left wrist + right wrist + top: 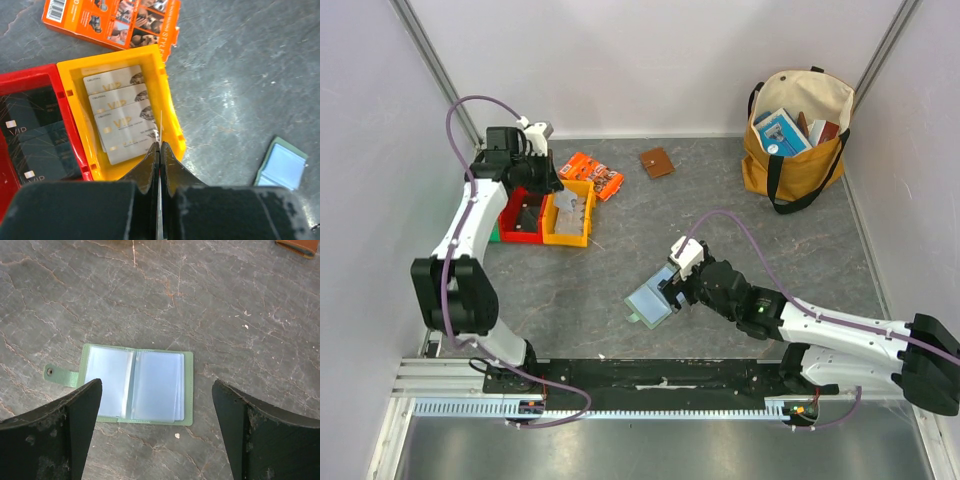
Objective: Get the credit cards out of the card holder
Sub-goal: Place the credit card in the storage box.
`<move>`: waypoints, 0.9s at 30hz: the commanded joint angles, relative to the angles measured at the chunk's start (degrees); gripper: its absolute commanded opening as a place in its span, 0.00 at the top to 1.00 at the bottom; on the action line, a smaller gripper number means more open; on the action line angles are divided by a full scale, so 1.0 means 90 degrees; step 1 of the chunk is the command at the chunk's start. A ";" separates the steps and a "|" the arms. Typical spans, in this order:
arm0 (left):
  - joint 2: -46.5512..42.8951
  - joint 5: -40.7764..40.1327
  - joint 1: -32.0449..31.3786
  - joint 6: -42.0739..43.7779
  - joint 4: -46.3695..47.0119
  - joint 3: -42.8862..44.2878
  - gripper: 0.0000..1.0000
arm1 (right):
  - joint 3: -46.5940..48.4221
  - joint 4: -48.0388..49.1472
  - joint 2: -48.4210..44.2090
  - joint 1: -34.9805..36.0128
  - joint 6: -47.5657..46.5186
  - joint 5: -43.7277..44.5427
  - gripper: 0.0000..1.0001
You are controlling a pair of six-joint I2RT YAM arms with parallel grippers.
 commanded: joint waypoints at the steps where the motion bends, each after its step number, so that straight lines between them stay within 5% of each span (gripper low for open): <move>1: 0.0794 -0.0250 0.0023 0.0625 -0.0638 0.0697 0.98 | -0.0051 0.0058 -0.0086 -0.0104 0.0245 -0.0153 0.02; 16: 0.2486 0.0228 0.0013 0.0430 -0.0571 0.1245 0.96 | -0.0109 0.0097 0.0227 -0.0827 0.0665 -0.0612 0.02; 25: 0.1658 -0.1030 -0.0084 -0.0097 -0.0327 0.0943 0.59 | 0.0173 -0.0176 0.0948 -0.1091 0.1338 -0.0904 0.03; 26: 0.1492 -0.1167 -0.0123 -0.0136 -0.0288 0.0894 0.42 | 0.0232 -0.0244 0.1056 -0.1149 0.1416 -0.0963 0.04; 27: 0.1229 -0.1342 -0.0182 -0.0204 -0.0239 0.0855 0.41 | 0.0261 -0.0293 0.1183 -0.1208 0.1533 -0.1021 0.06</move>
